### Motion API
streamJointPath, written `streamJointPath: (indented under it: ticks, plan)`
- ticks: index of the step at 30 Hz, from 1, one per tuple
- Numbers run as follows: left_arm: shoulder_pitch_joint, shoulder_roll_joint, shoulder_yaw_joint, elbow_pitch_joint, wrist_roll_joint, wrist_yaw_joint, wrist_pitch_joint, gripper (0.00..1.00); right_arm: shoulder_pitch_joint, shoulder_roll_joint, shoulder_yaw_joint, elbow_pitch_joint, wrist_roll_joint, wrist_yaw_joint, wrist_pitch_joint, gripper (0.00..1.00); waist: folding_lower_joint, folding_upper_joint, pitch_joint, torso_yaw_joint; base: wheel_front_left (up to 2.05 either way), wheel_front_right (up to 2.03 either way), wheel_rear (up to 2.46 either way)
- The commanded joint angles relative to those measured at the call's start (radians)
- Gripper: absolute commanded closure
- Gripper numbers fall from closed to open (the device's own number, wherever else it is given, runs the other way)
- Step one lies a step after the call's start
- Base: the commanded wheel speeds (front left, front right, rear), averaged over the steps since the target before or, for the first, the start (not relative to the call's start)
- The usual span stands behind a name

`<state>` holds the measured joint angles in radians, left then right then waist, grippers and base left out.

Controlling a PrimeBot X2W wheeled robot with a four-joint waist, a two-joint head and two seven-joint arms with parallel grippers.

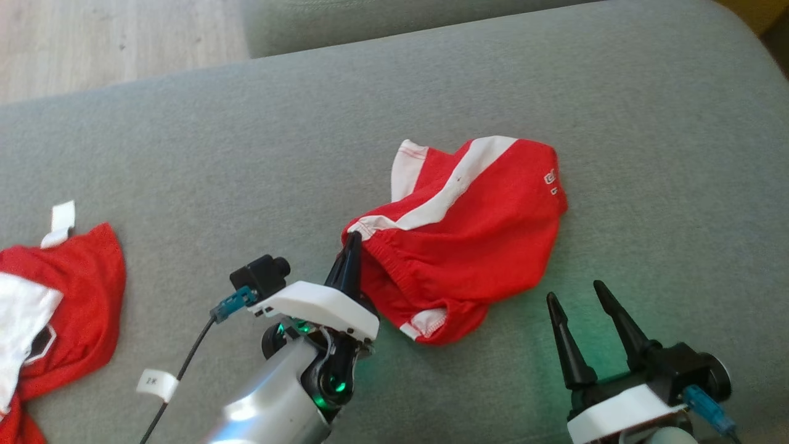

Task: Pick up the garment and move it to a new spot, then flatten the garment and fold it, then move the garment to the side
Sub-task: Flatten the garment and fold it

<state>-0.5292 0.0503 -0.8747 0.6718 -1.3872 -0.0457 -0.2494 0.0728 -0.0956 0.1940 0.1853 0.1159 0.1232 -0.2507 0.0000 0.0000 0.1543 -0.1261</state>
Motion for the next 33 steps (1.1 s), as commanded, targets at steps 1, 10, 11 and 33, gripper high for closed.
streamJointPath:
  ticks: [1, 10, 11, 33]
  plan:
    - [-0.046, 0.0, 0.03, -0.026, 0.014, -0.013, -0.012, 1.0, -0.019, -0.005, 0.025, -0.025, 0.007, 0.008, -0.011, 0.0, 0.0, 0.0, -0.011, -0.014, 0.0, 0.0, 0.0]
    - [-0.186, 0.0, 0.016, -0.101, 0.112, -0.056, 0.013, 1.0, -0.028, 0.019, 0.041, -0.012, 0.012, 0.008, -0.011, 0.0, 0.0, 0.0, -0.057, -0.115, 0.0, 0.0, 0.0]
    - [-0.219, 0.0, 0.006, -0.111, 0.124, -0.061, 0.027, 1.0, -0.031, 0.022, 0.045, -0.011, 0.012, 0.008, -0.011, 0.0, 0.0, 0.0, -0.061, -0.131, 0.0, 0.0, 0.0]
    - [-0.595, 0.155, -0.038, -0.315, 0.149, -0.065, 0.252, 1.0, -0.018, 0.042, 0.043, -0.029, 0.011, 0.008, -0.011, 0.0, 0.0, 0.0, -0.113, -0.216, 0.0, 0.0, 0.0]
